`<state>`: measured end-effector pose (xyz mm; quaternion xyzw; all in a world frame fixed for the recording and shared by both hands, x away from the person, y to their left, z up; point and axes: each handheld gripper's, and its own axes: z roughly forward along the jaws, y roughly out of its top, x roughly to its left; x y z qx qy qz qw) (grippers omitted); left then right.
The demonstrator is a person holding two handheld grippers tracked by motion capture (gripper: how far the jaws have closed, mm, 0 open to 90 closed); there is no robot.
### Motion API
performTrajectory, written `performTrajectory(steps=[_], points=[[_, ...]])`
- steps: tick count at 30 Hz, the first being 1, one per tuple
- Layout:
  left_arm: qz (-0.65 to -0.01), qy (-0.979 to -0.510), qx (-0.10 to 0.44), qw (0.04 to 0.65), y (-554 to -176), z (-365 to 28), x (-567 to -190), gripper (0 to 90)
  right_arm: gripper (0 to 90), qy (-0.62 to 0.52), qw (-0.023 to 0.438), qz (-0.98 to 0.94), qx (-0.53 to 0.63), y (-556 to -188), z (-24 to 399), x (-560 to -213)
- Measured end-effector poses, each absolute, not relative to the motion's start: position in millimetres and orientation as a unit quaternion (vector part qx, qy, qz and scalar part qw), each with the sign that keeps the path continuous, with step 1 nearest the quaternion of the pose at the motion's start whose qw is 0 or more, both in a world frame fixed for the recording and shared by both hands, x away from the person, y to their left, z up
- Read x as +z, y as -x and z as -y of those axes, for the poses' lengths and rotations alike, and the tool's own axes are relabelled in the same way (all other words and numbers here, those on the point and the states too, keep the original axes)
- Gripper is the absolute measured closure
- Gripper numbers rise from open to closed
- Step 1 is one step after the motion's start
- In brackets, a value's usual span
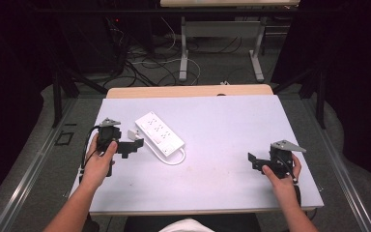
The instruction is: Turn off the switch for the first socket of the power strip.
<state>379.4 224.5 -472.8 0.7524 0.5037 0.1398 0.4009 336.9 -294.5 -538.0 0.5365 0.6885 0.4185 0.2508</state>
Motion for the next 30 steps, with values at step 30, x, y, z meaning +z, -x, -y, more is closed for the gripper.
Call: performTrajectory(steps=[30], points=[[-0.548,-0.694,0.157,0.441,-353,-274,-517,1.0,0.0,-0.525,0.239,-0.702,0.418,-338,295,-540]])
